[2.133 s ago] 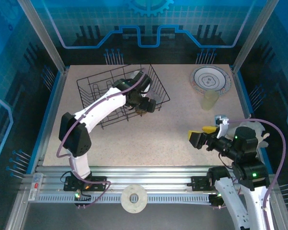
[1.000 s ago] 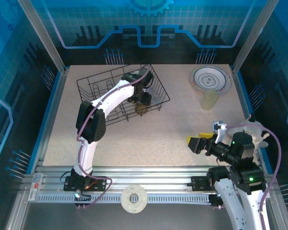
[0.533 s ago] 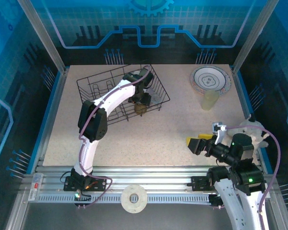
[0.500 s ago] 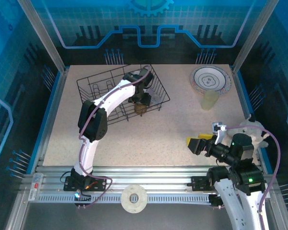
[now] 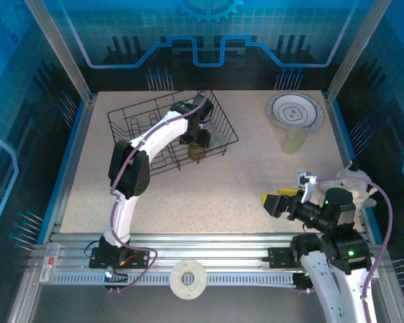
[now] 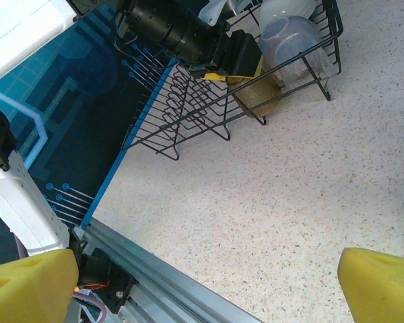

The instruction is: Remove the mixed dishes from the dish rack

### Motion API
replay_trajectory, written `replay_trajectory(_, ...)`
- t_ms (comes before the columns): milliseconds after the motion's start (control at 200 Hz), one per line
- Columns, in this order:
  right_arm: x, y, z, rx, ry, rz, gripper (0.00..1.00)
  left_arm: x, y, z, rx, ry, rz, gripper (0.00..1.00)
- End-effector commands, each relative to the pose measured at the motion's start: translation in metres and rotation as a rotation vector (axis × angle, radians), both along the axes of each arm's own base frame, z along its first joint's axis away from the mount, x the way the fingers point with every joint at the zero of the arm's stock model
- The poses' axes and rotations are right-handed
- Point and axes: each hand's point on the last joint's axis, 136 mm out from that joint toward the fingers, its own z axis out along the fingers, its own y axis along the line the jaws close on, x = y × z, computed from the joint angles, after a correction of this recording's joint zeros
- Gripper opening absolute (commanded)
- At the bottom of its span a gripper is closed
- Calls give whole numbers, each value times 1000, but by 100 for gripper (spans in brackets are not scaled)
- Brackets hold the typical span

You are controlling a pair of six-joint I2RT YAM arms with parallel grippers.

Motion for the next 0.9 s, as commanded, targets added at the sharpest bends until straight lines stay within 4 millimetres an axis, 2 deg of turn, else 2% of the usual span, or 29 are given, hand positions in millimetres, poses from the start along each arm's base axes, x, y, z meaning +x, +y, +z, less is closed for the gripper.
replay_trajectory(0, -4, 3, 6, 16, -22, 19, 100, -4, 6, -11, 7, 44, 23, 59)
replay_trajectory(335, -1, 4, 5, 29, -22, 17, 100, -4, 6, 25, -37, -38, 21, 56)
replay_trajectory(896, 0, 4, 3, 35, -16, 19, 100, -9, 14, 74, -134, -94, 37, 52)
